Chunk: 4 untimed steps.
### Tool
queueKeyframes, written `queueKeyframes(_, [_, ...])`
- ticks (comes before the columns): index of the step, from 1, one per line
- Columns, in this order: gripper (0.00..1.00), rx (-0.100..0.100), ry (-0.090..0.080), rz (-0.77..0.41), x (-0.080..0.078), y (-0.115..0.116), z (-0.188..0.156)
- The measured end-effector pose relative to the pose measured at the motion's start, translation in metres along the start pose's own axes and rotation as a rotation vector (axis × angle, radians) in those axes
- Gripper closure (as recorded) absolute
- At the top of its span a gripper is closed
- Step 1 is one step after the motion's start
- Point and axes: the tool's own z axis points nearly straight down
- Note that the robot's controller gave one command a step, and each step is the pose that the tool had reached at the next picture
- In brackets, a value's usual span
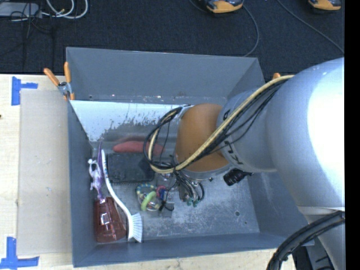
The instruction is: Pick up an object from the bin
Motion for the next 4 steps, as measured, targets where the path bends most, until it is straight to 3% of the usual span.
queueKeyframes(3, [1.0,0.0,0.0,-0.002,0.0,0.0,0.0])
queueKeyframes(4, [1.0,0.0,0.002,-0.011,0.003,-0.004,-0.021])
